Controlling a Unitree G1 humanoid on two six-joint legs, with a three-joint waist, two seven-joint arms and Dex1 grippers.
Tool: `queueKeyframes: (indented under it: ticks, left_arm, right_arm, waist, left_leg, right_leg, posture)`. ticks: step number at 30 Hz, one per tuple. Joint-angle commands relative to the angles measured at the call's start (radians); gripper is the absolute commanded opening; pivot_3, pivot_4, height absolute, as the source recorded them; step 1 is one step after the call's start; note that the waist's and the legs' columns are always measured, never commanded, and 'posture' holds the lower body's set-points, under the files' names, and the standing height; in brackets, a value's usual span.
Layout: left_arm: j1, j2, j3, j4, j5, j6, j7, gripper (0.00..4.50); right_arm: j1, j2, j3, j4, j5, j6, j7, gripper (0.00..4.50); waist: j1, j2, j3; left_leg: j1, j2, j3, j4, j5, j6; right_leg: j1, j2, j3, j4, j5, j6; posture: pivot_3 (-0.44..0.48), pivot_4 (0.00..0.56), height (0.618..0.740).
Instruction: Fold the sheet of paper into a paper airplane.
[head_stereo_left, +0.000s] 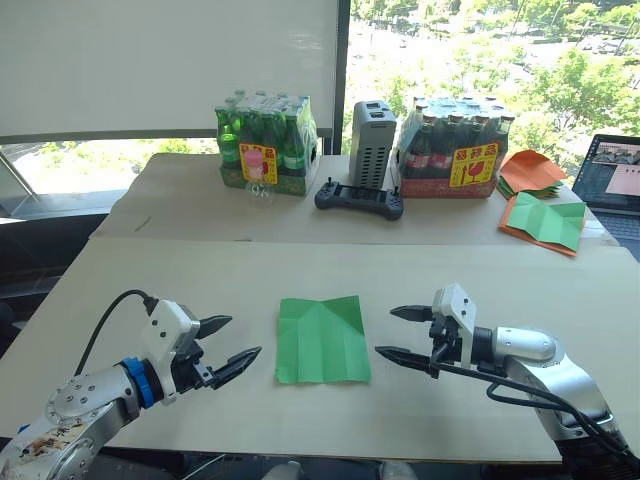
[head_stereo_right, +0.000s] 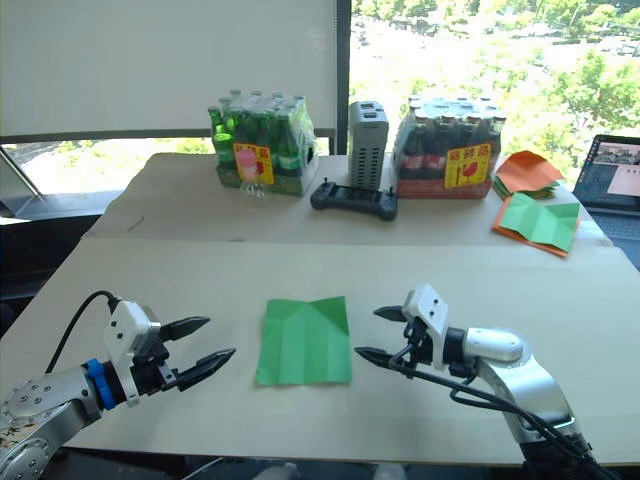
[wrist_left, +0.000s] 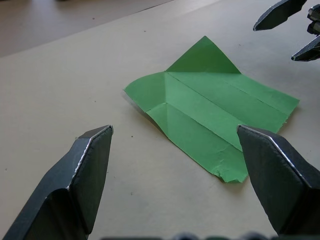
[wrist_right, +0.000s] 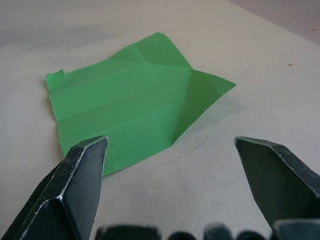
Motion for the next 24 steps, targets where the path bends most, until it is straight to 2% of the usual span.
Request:
queueKeyframes:
  ticks: [1,11,14,17,24]
  left_arm:
    - [-0.012,-0.003,-0.001,-0.008,0.008,-0.026,-0.006,4.21]
    - [-0.084,-0.030,-0.066,0.042,0.034,-0.038,-0.021,4.21]
    - [-0.140,-0.051,-0.097,0.074,0.011,-0.046,-0.051,3.44]
    - [-0.200,-0.069,-0.147,0.112,0.004,-0.052,-0.092,2.45]
    - [-0.366,-0.114,-0.329,0.303,0.135,-0.129,-0.167,0.03]
  right_arm:
    - [-0.010,0.004,-0.006,-0.015,0.008,-0.009,-0.006,4.47]
    - [-0.003,0.006,-0.011,-0.029,0.017,0.018,-0.027,4.47]
    - [0.002,0.007,-0.013,-0.039,0.018,0.024,-0.036,4.50]
    - [0.008,0.011,-0.012,-0.046,0.015,0.027,-0.050,4.50]
    - [0.029,0.021,-0.011,-0.085,0.019,0.052,-0.090,4.50]
  waist:
    - [0.000,0.000,0.000]
    - [0.001,0.000,0.000]
    - [0.001,0.000,0.000]
    - [0.001,0.000,0.000]
    - [-0.001,0.000,0.000]
  left_leg:
    - [0.000,0.000,0.000,0.000,0.000,0.000]
    - [0.000,0.000,0.000,0.000,0.000,0.000]
    - [0.000,0.000,0.000,0.000,0.000,0.000]
    - [0.000,0.000,0.000,0.000,0.000,0.000]
    - [0.000,0.000,0.000,0.001,0.000,0.000]
  right_leg:
    - [0.000,0.000,0.000,0.000,0.000,0.000]
    - [0.000,0.000,0.000,0.000,0.000,0.000]
    - [0.000,0.000,0.000,0.000,0.000,0.000]
    - [0.000,0.000,0.000,0.000,0.000,0.000]
    - [0.000,0.000,0.000,0.000,0.000,0.000]
  posture:
    - [0.000,0.150,0.675]
    - [0.000,0.150,0.675]
    - [0.000,0.150,0.675]
    - [0.000,0.150,0.675]
    - [0.000,0.150,0.675]
